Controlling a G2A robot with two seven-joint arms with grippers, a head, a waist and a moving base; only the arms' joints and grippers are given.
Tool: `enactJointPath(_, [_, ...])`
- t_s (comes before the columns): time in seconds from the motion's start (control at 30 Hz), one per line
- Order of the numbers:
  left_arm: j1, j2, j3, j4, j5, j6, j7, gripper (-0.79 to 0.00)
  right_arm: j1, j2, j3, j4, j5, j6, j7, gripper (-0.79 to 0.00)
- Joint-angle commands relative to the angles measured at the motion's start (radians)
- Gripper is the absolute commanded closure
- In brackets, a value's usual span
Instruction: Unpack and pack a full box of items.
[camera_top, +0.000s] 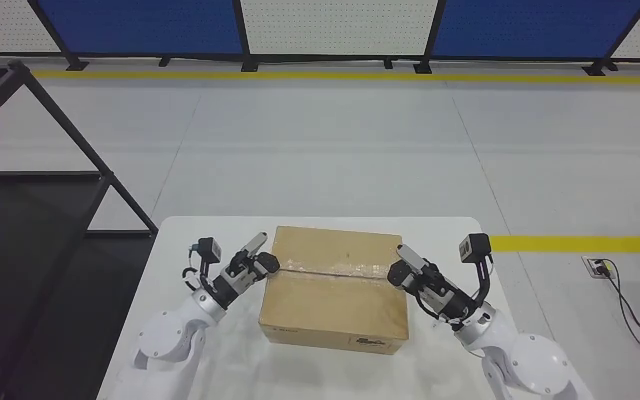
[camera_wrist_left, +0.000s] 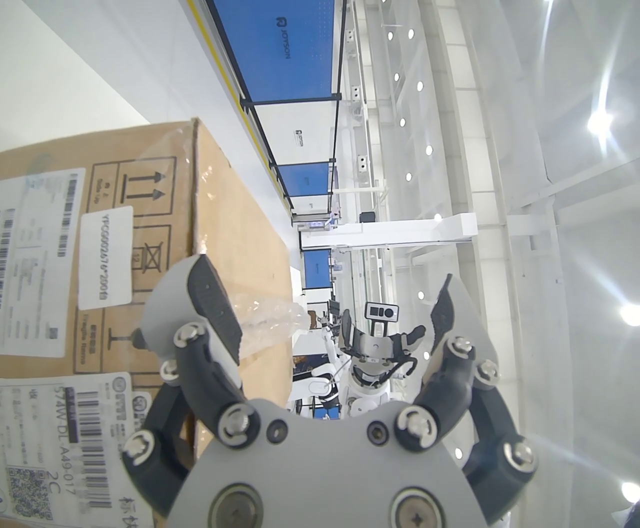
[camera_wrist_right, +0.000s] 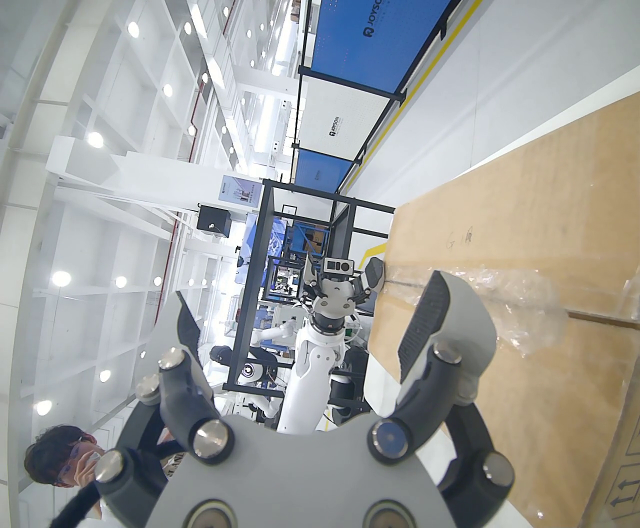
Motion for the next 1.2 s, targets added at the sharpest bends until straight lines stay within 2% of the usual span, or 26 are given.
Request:
enactJointPath(0.0, [0.004, 0.001, -0.001, -0.004, -0.003, -0.001, -0.002, -0.785, 0.0, 0.0, 0.0, 0.0, 0.0, 0.0, 0.0, -0.785])
enactJointPath(0.7, [0.005, 0.008, 0.01, -0.006, -0.011, -0.003, 0.001, -0.785, 0.0, 0.0, 0.0, 0.0, 0.0, 0.0, 0.0, -0.785])
enactJointPath(1.17, [-0.026, 0.011, 0.003, 0.025, -0.037, 0.002, 0.008, -0.785, 0.0, 0.0, 0.0, 0.0, 0.0, 0.0, 0.0, -0.785])
